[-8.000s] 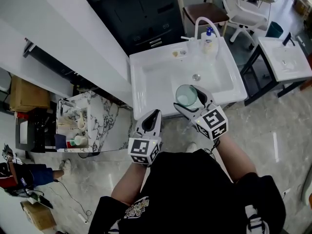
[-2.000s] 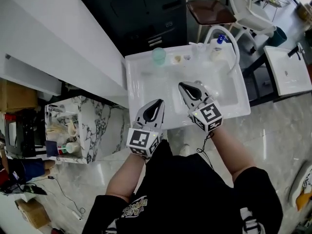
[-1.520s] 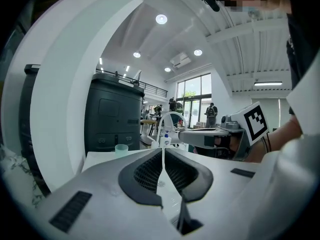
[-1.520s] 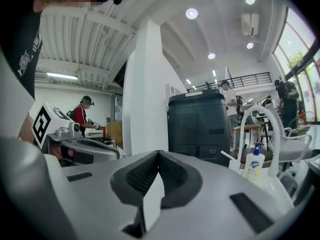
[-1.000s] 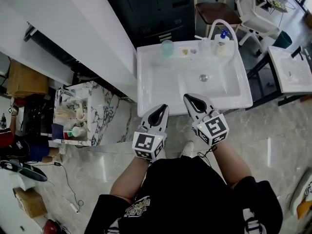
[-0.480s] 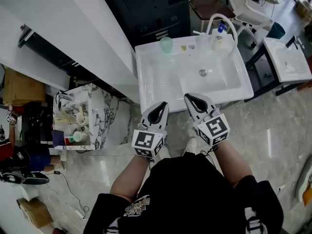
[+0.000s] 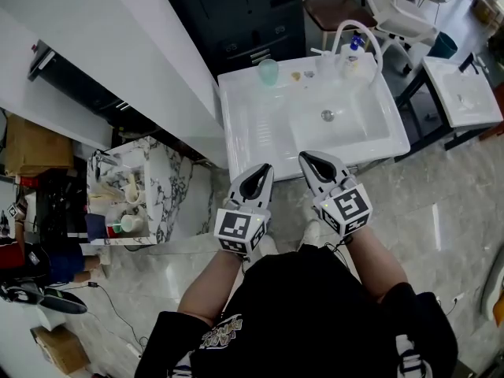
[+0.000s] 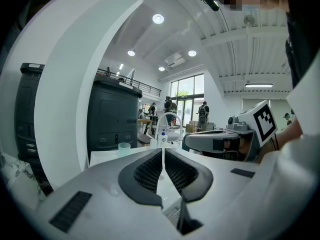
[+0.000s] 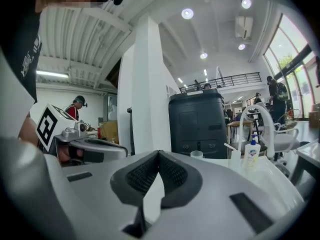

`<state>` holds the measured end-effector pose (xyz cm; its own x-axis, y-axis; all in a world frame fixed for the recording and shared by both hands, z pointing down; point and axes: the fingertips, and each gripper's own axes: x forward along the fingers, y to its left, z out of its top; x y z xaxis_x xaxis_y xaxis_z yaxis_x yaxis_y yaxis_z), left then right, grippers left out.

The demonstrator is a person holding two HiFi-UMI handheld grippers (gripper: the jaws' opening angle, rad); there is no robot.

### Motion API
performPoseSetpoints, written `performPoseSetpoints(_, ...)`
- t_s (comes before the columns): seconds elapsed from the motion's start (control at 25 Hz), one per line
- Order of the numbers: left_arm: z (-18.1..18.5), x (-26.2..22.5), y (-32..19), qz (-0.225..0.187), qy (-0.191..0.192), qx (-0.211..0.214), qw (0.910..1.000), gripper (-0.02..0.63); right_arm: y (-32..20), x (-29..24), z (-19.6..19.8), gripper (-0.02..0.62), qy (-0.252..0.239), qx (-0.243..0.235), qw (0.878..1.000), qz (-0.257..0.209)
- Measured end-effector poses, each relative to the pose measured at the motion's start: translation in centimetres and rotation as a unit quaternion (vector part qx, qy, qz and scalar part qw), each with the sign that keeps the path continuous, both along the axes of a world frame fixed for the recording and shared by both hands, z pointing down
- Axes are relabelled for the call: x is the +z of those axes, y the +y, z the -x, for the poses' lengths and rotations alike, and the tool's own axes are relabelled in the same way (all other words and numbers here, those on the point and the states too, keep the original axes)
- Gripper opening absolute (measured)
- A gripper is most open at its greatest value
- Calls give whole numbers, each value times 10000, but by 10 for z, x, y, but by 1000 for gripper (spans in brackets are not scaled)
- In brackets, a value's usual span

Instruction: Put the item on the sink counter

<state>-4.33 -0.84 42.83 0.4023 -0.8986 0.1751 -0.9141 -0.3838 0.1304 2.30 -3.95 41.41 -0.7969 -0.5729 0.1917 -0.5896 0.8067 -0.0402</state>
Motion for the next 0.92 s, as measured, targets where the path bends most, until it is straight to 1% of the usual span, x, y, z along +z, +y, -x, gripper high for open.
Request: performPoseSetpoints(0.92,-5,-6,6,-66,24,-2,10000,26,8,-6,-4,54,-41,22,10000,-52)
